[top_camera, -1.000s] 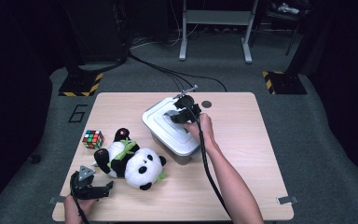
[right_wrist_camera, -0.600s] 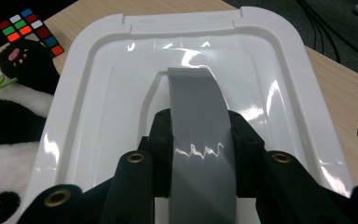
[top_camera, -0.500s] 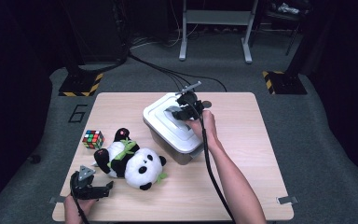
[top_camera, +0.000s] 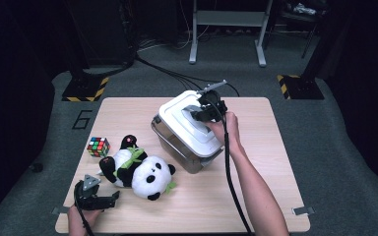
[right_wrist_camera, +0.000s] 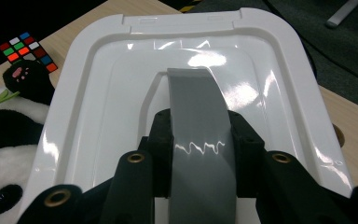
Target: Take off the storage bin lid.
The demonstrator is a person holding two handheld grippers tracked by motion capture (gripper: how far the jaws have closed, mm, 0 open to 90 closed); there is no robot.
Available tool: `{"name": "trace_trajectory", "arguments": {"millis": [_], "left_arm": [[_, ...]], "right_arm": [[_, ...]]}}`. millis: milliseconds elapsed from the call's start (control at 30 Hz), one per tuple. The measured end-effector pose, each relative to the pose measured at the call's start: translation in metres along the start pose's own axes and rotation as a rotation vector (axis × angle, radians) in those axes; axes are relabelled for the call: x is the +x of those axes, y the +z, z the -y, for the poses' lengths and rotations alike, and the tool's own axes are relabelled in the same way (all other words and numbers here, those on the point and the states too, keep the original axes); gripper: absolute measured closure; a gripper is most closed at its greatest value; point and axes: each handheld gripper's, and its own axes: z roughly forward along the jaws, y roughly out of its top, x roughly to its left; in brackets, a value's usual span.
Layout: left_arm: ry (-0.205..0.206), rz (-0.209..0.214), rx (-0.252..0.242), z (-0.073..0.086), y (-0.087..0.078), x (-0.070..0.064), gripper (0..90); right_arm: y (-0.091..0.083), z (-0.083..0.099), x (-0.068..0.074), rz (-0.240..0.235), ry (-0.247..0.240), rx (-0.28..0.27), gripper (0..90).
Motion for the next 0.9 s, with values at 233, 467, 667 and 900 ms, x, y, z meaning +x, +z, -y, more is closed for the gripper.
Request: {"name": "trace_trajectory", "arguments": {"millis": [233,467,667,900], "left_arm": [[0.019,0.002,0.014,0.000,-0.001,0.001,0.1],[0.008,0.000,0.005,0.000,0.000,0.000,0.1],[0.008,0.000,0.006,0.000,0.000,0.000,0.1],[0.008,0.000,0.006,0.000,0.000,0.000,0.1]], "right_arm": [[-0.012,0.003,-0.008,0.025,0.011,-0.012,66.6],[-0.024,0.012,-0.022,0.051,0.037,-0.020,66.5],[-0.033,0.023,-0.036,0.081,0.073,-0.021,66.5],[-0.042,0.034,-0.052,0.107,0.101,-0.026,66.5]]}}
